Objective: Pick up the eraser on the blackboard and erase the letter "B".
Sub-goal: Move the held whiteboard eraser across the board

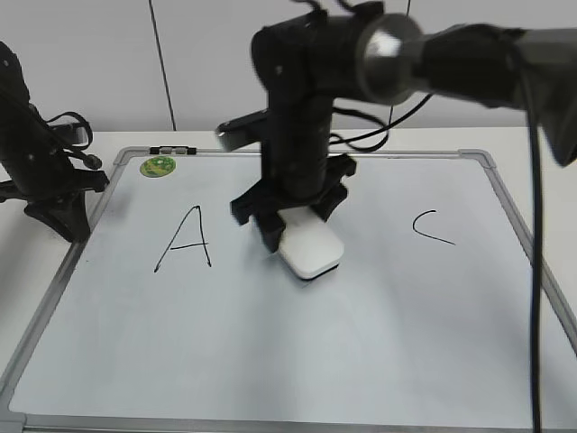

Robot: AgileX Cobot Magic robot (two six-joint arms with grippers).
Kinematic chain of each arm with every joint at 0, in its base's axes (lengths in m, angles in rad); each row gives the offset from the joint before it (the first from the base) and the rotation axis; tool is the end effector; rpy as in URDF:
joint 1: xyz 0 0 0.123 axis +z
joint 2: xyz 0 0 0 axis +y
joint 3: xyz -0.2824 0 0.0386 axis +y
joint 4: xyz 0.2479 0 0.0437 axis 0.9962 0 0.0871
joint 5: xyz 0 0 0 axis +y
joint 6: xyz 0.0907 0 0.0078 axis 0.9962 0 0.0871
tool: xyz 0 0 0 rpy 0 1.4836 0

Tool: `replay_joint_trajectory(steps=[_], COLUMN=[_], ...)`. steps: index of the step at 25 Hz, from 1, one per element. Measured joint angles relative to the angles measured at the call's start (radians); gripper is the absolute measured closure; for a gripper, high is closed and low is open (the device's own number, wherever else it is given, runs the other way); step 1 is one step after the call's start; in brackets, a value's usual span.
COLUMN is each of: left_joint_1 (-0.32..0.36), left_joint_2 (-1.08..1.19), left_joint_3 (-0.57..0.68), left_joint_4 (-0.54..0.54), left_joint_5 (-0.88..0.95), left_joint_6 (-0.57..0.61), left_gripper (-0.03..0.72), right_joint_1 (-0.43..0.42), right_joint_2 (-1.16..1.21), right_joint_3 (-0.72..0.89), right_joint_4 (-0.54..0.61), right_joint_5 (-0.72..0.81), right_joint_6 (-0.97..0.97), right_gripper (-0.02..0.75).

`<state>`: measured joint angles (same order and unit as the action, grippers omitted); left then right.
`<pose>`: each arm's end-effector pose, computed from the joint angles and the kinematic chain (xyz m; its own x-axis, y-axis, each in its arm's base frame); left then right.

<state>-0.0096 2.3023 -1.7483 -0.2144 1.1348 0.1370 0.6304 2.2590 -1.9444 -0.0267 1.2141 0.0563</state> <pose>0.4489 -0.0219 0.1248 -0.9985 0.0540 0.0131 0.0505 0.9798 -0.1936 0.3810 0.2752 0.1912 -0.8277 -0.5459 -0.1301 -0.5484 0.8360 -0.0187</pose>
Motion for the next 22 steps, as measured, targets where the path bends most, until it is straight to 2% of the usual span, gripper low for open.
replay_joint_trajectory(steps=[12, 18, 22], left_joint_1=[0.0, 0.0, 0.0], left_joint_2=[0.0, 0.0, 0.0], left_joint_3=[0.0, 0.0, 0.0], left_joint_4=[0.0, 0.0, 0.0], left_joint_5=[0.0, 0.0, 0.0], left_joint_6=[0.0, 0.0, 0.0], left_gripper=[0.601, 0.598, 0.597], right_joint_1=[-0.365, -0.51, -0.569], right_joint_2=[-0.126, -0.154, -0.154], right_joint_3=[0.028, 0.134, 0.161], right_joint_4=[-0.02, -0.009, 0.004], right_joint_5=[0.008, 0.008, 0.008], right_joint_6=[0.002, 0.002, -0.007], right_gripper=[0.211, 0.211, 0.211])
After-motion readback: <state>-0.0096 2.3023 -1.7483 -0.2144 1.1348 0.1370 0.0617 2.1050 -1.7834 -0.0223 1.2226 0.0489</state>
